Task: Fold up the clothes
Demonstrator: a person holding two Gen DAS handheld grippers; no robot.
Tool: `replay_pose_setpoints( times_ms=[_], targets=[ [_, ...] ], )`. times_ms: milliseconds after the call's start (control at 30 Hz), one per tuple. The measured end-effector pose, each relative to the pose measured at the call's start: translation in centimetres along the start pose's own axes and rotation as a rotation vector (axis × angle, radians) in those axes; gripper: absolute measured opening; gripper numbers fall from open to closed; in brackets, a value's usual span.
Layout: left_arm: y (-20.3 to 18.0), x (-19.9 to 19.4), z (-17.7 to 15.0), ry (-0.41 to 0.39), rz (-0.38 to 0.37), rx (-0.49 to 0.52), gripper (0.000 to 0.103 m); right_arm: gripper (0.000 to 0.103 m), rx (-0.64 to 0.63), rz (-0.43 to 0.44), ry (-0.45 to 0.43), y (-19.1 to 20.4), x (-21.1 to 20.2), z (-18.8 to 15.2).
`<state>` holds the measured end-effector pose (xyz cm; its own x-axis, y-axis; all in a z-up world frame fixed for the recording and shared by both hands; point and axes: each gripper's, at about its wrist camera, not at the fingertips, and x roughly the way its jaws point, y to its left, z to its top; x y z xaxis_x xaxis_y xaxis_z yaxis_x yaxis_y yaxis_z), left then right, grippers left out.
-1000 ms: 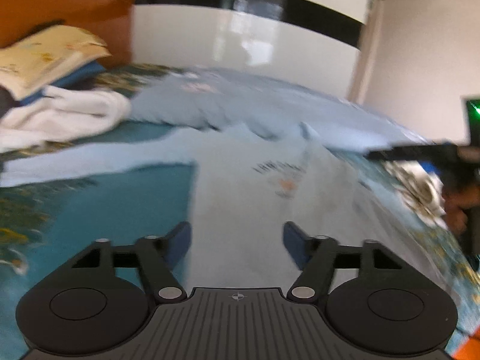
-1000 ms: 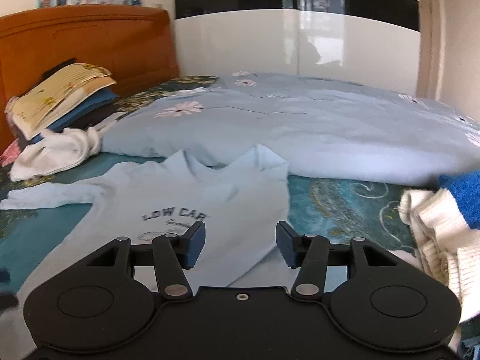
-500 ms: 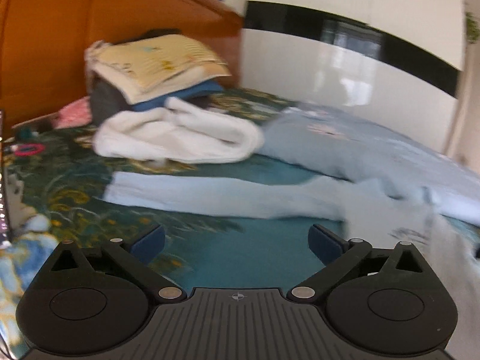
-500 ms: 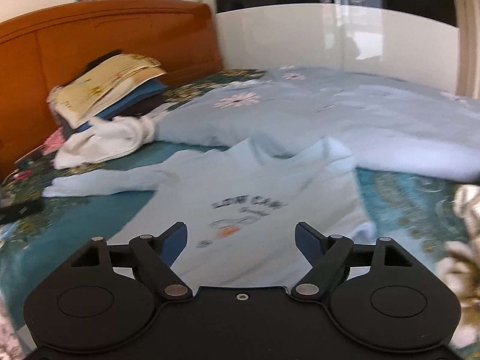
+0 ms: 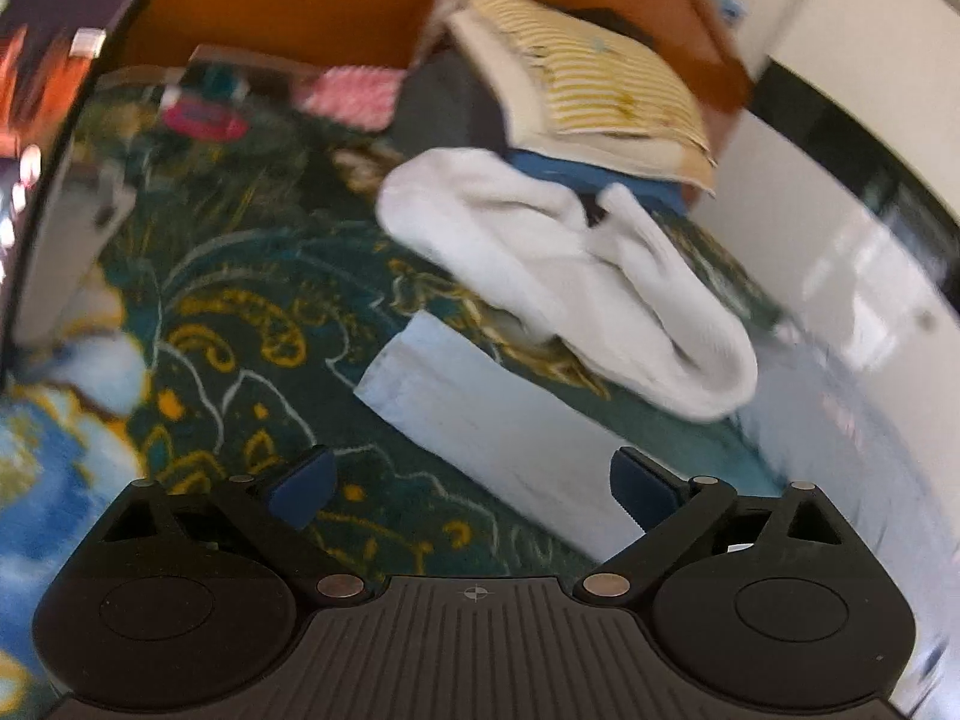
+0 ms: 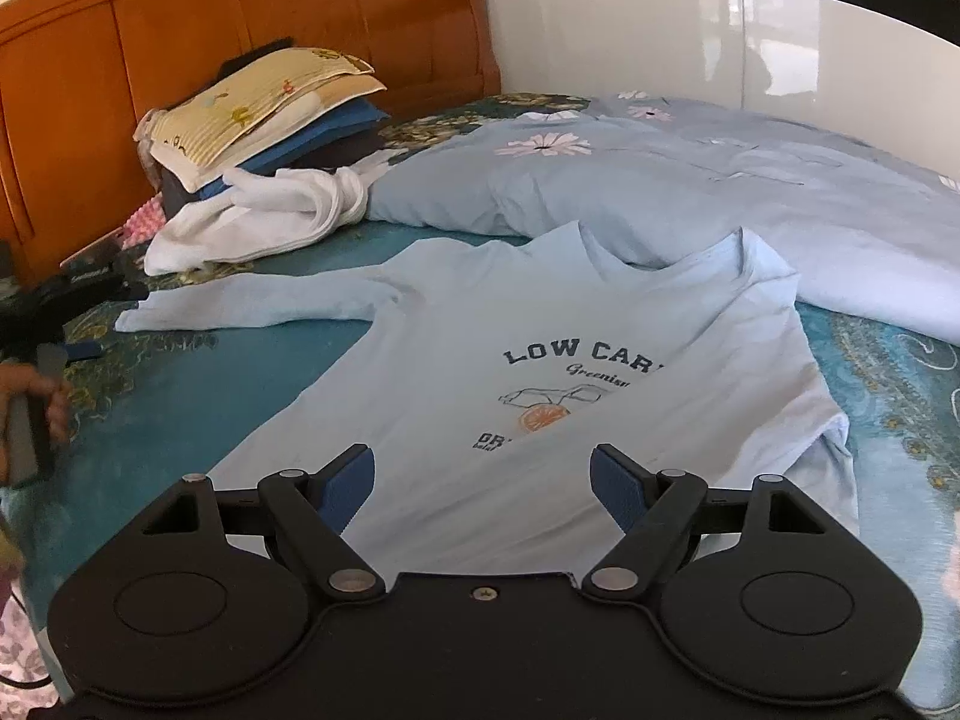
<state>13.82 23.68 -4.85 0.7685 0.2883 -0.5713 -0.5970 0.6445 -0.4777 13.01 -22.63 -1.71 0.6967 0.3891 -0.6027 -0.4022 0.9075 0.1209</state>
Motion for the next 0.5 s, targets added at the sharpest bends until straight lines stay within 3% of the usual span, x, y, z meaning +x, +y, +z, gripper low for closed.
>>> replay_pose_setpoints(
  times_ms=[133, 300, 500],
  targets=[
    [0.9, 0.5, 0.8, -0.001, -0.026, -0.101, 0.092, 0.078, -0.003, -0.001, 0.001, -0.1, 0.0, -0.1],
    [1.8, 1.3, 1.5, -0.020, -0.021, -0.184, 0.072, 0.078, 0.007, -0.005, 0.010, -0.6, 0.2, -0.2],
    [2.8, 2.1, 1.7, -0.039, -0.002, -0.269, 0.033, 0.078, 0.021, -0.005, 0.024, -1.0, 0.5, -0.6]
  ],
)
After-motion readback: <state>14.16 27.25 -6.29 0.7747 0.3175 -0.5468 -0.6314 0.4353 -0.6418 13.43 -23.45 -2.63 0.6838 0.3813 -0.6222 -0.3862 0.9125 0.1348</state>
